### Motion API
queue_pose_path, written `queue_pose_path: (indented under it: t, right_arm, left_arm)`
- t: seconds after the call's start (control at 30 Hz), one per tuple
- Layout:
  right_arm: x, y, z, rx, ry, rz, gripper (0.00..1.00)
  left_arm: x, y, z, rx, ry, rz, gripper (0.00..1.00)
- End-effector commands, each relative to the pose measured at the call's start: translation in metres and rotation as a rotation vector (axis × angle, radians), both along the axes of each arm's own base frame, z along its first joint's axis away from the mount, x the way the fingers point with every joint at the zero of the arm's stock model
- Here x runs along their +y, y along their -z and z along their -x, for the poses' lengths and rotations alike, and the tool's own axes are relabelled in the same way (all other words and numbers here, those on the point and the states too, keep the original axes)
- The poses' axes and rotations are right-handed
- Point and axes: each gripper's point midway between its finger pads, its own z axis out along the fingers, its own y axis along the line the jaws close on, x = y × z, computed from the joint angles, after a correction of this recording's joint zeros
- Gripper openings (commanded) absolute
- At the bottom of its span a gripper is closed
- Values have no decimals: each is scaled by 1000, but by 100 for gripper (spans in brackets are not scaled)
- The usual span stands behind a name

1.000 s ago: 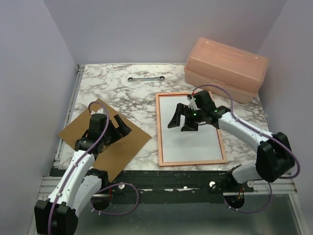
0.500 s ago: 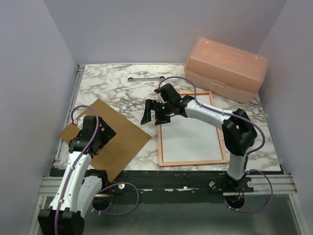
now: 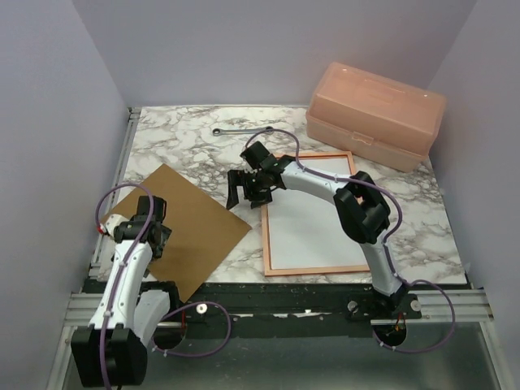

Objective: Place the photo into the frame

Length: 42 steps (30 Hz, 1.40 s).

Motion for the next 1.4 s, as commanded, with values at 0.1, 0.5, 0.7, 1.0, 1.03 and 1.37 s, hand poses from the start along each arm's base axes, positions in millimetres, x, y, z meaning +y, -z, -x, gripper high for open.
queue_pose_path:
  t: [0.1,0.5,0.7,1.0,1.03,1.37]
  right_arm:
    - [-8,31,8,40,-27,82,98]
    - [5,53,36,105,-101,83,98]
    - [10,59,51,129,-128,85,98]
    - [14,35,70,157,-156,-13,98]
    - [15,29,71,154,-154,-35,98]
    - [38,-54,82,145,-206,-266,97]
  left_arm:
    - [24,19,23,349,-126,-57,99]
    - [1,61,-9,452,77,164,95]
    - [-14,73,-20,421,172,242,97]
    - [-48,97,-38,306,349,403,99]
    - [-48,96,-39,302,355,401,99]
    - [-52,78,-57,176,440,374,99]
